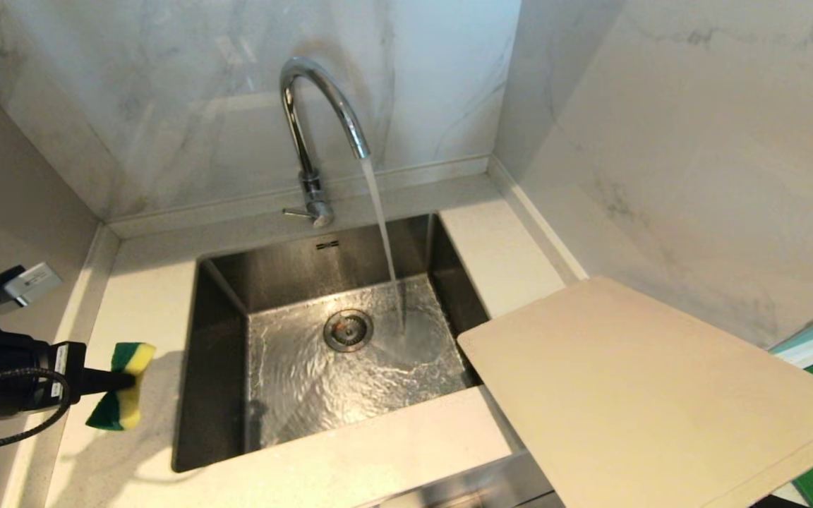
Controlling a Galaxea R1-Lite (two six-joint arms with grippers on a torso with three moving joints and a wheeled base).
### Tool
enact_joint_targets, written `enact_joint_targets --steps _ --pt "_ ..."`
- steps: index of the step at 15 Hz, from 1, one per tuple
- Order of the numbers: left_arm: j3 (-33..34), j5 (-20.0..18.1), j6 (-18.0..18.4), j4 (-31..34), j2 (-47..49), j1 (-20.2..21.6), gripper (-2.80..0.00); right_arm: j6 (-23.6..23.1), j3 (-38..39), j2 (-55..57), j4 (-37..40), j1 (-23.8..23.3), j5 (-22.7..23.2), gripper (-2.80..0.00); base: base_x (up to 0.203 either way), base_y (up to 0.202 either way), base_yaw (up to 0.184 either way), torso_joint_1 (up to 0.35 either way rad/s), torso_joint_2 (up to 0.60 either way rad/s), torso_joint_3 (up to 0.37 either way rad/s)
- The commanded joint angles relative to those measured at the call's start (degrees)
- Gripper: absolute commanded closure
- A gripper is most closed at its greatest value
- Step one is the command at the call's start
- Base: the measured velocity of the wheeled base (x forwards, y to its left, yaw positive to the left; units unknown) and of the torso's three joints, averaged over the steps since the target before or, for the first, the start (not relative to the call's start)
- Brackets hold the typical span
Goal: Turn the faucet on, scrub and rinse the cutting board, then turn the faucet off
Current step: Put down the cutting board
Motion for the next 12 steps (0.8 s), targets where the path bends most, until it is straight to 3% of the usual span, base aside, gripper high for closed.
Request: enact_joint_targets --steps 1,4,8,12 --pt "0.1 0.0 -0.1 0.1 0.1 0.0 0.0 3.2 -0.3 2.8 -0.3 -0.5 0.0 0.0 0.0 0.0 0.0 0.0 0.0 0.0" --pt "0.1 0.0 -0.2 0.1 0.1 0.0 0.0 4.8 -0.6 6.1 -1.8 -0.5 3.3 0.0 0.0 0.0 0.0 0.0 0.0 0.0" --pt "0.2 -0.1 -0.2 0.1 -0.1 0.0 0.0 15.6 -0.5 8.7 -2.2 -0.5 3.7 0.0 0.0 0.0 0.0 0.0 0.0 0.0" --pt "0.2 0.0 -0.3 0.1 0.0 0.0 0.0 21.7 -0.2 10.3 -1.9 -0.6 3.9 0.0 0.0 0.0 0.0 0.0 0.0 0.0"
